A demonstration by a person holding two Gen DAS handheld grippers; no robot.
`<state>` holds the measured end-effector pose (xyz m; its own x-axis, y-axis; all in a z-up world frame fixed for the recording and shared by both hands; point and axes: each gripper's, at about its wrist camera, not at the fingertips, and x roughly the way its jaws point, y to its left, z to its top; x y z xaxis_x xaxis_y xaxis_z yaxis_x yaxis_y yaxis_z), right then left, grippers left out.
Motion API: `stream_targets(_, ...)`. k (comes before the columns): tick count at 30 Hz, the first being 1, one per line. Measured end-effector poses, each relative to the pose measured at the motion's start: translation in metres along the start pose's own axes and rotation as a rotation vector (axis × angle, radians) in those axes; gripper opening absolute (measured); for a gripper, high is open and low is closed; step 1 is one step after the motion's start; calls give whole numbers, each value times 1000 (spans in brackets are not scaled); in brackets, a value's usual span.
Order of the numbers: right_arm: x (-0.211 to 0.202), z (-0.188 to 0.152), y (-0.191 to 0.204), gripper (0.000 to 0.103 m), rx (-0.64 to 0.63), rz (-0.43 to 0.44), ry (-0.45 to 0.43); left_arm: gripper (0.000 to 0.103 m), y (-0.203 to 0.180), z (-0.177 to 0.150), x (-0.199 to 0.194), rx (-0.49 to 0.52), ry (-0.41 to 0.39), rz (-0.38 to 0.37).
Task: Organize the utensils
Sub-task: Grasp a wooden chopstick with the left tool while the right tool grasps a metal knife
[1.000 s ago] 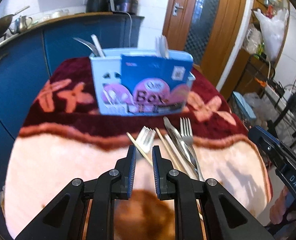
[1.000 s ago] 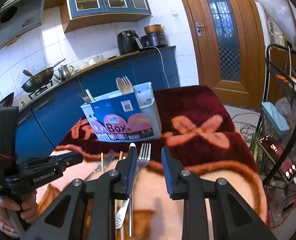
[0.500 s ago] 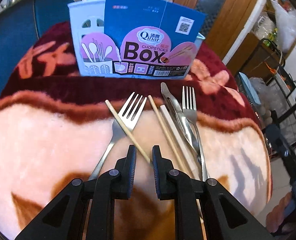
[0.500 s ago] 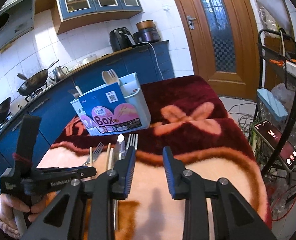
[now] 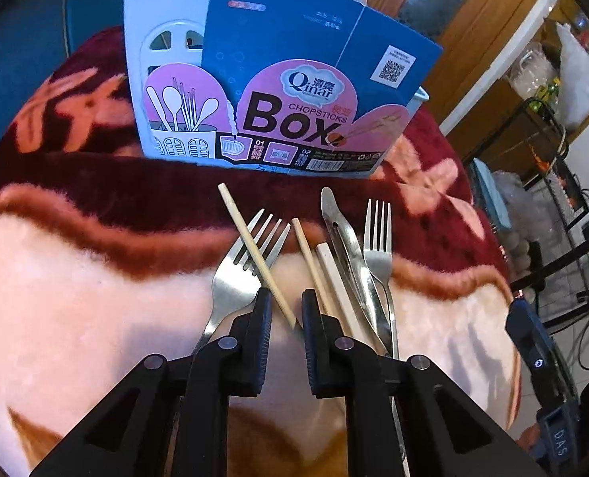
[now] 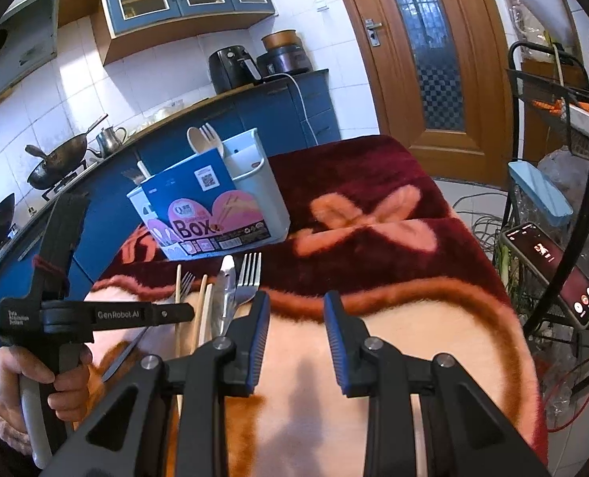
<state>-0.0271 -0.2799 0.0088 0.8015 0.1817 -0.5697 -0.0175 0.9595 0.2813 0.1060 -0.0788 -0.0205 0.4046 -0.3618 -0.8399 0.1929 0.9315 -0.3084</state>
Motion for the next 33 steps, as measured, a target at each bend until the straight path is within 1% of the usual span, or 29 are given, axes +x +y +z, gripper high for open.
stream_targets(1, 0, 0, 1, 31, -3, -1, 1, 12, 2, -1, -1, -7, -5, -15)
stream_targets(3, 0, 0, 3, 31, -7, -5, 4, 10, 8, -3, -3, -43, -1, -77)
stream_targets(5, 2, 0, 4, 31, -8, -9, 11, 4, 12, -5, -6, -58, -11, -125)
stream_targets(11, 11, 1, 9, 31, -15, -2, 51, 4, 15, -9, -35, -18, -130, -148)
stream_targets(16, 20, 4, 17, 31, -36, 1, 86, 4, 23, -9, -66, 9, -269, -108)
stream_targets(20, 30, 10, 25, 31, -64, 8, 125, 4, 32, -6, -89, 53, -403, -15)
stream_targets(22, 38, 14, 29, 31, -84, 18, 153, 4, 37, -4, -98, 71, -453, 21)
stream_targets(26, 57, 20, 32, 31, -97, 22, 214, 4, 48, -3, -111, 67, -499, 12)
stream_targets(29, 71, 24, 35, 31, -104, 21, 257, 4, 55, -4, -115, 69, -527, 21)
stream_targets(33, 89, 31, 39, 31, -112, 33, 305, 4, 62, -5, -117, 60, -538, 20)
